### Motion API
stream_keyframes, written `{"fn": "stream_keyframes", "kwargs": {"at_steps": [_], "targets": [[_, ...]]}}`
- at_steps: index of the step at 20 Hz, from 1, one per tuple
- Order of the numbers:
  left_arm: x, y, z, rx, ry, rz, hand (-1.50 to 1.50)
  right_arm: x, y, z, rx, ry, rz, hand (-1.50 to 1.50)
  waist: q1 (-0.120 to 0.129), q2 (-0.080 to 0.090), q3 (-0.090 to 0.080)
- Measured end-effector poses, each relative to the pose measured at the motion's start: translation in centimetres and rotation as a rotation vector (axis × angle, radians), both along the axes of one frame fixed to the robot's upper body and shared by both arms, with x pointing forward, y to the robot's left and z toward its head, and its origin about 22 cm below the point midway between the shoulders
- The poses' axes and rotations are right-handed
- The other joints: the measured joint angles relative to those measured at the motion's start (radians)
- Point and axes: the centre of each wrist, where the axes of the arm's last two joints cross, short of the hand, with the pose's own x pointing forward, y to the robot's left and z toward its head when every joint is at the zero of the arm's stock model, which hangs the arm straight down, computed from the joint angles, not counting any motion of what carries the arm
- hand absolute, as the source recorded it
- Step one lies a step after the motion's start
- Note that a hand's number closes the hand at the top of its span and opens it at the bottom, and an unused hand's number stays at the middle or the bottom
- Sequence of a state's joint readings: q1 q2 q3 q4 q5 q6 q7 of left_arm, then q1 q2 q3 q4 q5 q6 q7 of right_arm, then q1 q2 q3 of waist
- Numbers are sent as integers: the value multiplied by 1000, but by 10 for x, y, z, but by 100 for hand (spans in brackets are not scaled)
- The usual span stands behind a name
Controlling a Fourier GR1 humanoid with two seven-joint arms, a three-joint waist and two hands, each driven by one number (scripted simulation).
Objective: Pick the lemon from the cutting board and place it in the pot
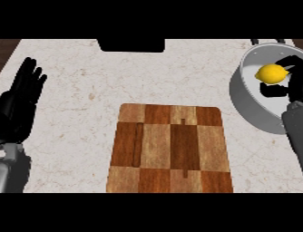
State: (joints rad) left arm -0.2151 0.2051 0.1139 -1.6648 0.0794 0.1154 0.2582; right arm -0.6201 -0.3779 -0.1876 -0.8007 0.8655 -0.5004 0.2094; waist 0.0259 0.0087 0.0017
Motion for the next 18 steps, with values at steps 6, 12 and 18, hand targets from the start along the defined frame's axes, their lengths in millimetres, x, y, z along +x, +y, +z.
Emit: {"fn": "stream_keyframes", "kwargs": {"at_steps": [6,12,18], "targets": [[1,-6,-4,-4,4,-3,0,6,-14,-12,200,28,99,-150,2,0,-2],[3,-5,-7,-4,3,5,0,5,-23,-15,410,-155,190,-150,-4,0,-2],[6,1,-10,-4,3,9,0,-5,-54,-14,580,-322,201,-150,-10,-2,-1]]}}
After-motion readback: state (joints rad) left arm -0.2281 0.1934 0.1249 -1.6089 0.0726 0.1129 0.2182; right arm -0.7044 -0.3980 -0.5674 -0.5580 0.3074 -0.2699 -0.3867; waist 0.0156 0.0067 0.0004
